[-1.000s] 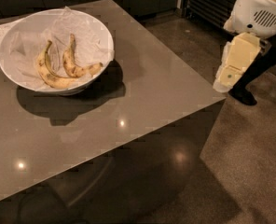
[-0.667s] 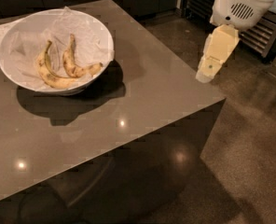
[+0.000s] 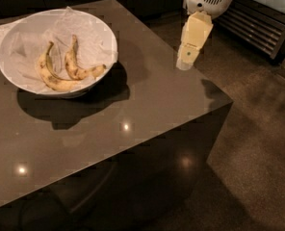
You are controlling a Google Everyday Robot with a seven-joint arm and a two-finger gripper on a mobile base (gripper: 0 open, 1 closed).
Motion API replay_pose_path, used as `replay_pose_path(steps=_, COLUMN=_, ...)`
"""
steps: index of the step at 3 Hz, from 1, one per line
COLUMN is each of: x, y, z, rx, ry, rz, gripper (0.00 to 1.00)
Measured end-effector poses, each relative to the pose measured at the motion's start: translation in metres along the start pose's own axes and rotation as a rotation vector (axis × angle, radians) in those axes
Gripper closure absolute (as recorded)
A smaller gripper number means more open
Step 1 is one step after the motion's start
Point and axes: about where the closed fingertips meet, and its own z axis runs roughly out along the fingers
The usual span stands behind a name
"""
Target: Pick banana from white bowl
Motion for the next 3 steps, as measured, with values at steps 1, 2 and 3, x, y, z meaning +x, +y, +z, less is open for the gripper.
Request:
replay_pose_path(steps=1, x=-0.006, y=-0.005, z=0.000, rx=0.022, ry=-0.020, rz=-0.003, gripper=0.00)
replay_pose_path(steps=2, x=-0.037, y=-0.005, z=0.001, rx=0.024, ry=-0.050, rz=-0.048, gripper=0.00)
replay_pose_path(steps=3, x=-0.078, y=-0.004, z=0.005, rx=0.014, ry=-0.036, rz=-0.113, gripper=0.00)
